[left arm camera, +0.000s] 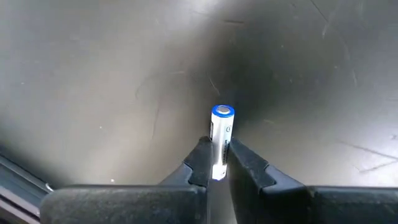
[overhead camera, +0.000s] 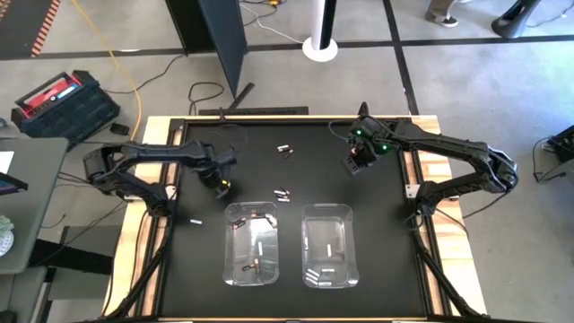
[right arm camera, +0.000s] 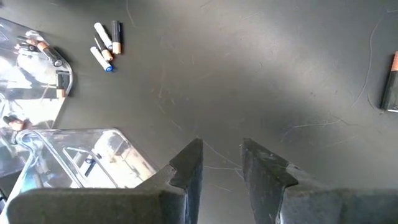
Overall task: Sort batteries
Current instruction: Put the white battery into the right transparent bin
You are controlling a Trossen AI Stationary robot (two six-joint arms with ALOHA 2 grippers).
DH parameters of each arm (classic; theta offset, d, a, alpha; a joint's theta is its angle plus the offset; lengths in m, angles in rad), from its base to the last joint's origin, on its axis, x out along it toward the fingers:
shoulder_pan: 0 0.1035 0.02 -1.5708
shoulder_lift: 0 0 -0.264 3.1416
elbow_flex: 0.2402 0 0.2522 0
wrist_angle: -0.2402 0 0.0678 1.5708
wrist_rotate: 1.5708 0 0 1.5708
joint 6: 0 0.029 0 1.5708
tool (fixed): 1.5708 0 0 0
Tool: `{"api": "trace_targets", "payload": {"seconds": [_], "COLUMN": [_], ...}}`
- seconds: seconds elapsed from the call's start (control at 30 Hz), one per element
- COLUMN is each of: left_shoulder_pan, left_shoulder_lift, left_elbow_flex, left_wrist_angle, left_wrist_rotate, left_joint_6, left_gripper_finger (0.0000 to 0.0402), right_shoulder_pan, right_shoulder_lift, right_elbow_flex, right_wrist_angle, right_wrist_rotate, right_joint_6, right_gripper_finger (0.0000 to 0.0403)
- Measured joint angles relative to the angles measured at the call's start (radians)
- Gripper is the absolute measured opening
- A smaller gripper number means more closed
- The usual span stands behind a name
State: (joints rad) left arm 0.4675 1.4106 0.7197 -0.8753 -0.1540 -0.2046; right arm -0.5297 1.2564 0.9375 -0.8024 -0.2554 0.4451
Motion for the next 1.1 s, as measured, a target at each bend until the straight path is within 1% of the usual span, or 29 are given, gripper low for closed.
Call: {"api": "trace_targets", "payload": {"seconds": [0.13, 0.4, 0.53, 0.7, 0.8, 0.93, 1.1], "left_shoulder_pan": [0.019, 0.024, 0.024, -0.006, -0.049, -0.131, -0.249], "left_shoulder_lift": [-0.042, -0.105, -0.14, -0.158, -0.136, -0.071, 0.07], "left_elbow_flex": [0.0, 0.002, 0.064, 0.227, 0.351, 0.515, 0.732], "left_wrist_angle": [0.006, 0.011, 0.019, 0.034, 0.033, 0.028, -0.009], "left_wrist_rotate": [0.012, 0.039, 0.053, 0.058, 0.063, 0.053, 0.027], "left_joint_6": [-0.001, -0.021, -0.027, 0.002, 0.024, 0.033, 0.078], "left_gripper_finger": [0.0026, 0.0027, 0.0028, 0.0028, 0.0028, 0.0028, 0.0028], "right_shoulder_pan": [0.0, 0.0, 0.0, 0.0, 0.0, 0.0, 0.0], "right_shoulder_lift": [0.0, 0.0, 0.0, 0.0, 0.0, 0.0, 0.0], "right_elbow_flex": [0.0, 0.0, 0.0, 0.0, 0.0, 0.0, 0.0], "right_wrist_angle": [0.0, 0.0, 0.0, 0.0, 0.0, 0.0, 0.0], "right_wrist_rotate": [0.0, 0.0, 0.0, 0.0, 0.0, 0.0, 0.0], "right_joint_6": [0.0, 0.0, 0.0, 0.0, 0.0, 0.0, 0.0], "right_gripper_finger": [0.0127, 0.0127, 0.0127, 0.0127, 0.0127, 0.0127, 0.0127]}}
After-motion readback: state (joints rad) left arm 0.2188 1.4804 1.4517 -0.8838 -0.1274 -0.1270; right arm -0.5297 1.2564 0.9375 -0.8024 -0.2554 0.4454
